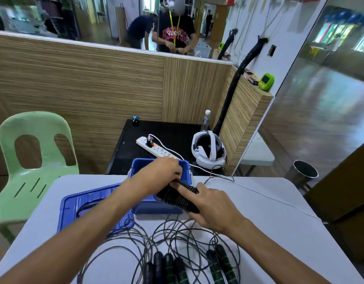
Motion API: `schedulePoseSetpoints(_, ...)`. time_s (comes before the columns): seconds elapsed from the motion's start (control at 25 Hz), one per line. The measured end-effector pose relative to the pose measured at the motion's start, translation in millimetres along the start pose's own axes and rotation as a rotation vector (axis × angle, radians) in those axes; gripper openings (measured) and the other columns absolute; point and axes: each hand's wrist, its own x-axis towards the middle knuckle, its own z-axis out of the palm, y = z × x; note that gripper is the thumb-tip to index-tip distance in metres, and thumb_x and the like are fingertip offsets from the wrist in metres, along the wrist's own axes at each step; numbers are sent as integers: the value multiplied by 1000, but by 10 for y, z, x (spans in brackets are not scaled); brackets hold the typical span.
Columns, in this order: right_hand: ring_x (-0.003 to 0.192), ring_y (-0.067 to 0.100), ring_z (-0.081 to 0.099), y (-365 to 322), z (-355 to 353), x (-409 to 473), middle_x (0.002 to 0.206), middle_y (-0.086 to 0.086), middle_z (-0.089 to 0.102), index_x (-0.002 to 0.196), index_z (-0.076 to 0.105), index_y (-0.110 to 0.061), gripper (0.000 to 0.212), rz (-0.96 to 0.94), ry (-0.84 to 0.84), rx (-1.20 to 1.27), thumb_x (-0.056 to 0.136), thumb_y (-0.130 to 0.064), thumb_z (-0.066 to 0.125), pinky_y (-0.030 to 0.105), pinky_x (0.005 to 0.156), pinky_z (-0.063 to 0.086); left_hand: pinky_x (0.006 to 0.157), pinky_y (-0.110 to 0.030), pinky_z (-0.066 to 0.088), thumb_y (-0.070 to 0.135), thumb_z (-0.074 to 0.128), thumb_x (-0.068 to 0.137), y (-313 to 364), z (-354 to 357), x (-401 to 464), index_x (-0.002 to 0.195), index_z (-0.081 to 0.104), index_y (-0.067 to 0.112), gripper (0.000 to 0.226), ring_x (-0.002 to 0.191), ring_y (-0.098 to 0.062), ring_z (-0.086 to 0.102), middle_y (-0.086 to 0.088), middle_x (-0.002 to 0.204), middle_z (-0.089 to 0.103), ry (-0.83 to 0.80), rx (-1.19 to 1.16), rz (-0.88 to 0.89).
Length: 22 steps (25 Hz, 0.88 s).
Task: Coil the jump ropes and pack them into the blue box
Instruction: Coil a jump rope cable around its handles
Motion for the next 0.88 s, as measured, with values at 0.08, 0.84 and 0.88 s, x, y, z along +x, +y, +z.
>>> schedulePoseSetpoints(0.08,75,32,59,35,20,-28,97,9,49,148,-5,-51,81,44,-23,28,92,-46,53,36,59,42,82,-33,49,16,61,90,-31,163,-196,89,72,14,11,86,-15,63,1,88,70,290,-188,0)
schedulePoseSetpoints(0.84,70,26,58,5,106,38,91,5,52,149,3,-55,79,33,14,72,90,-51,56,35,59,47,96,-24,49,37,33,101,-126,528,-844,121,64,10,46,112,-14,53,-5,122,59,479,-127,24)
schedulePoseSetpoints(0.88,69,26,58,-1,113,35,90,5,53,149,4,-55,79,35,19,70,90,-51,57,36,58,47,95,-23,48,38,32,101,-107,546,-847,122,64,10,47,111,-14,53,-5,122,59,474,-114,20)
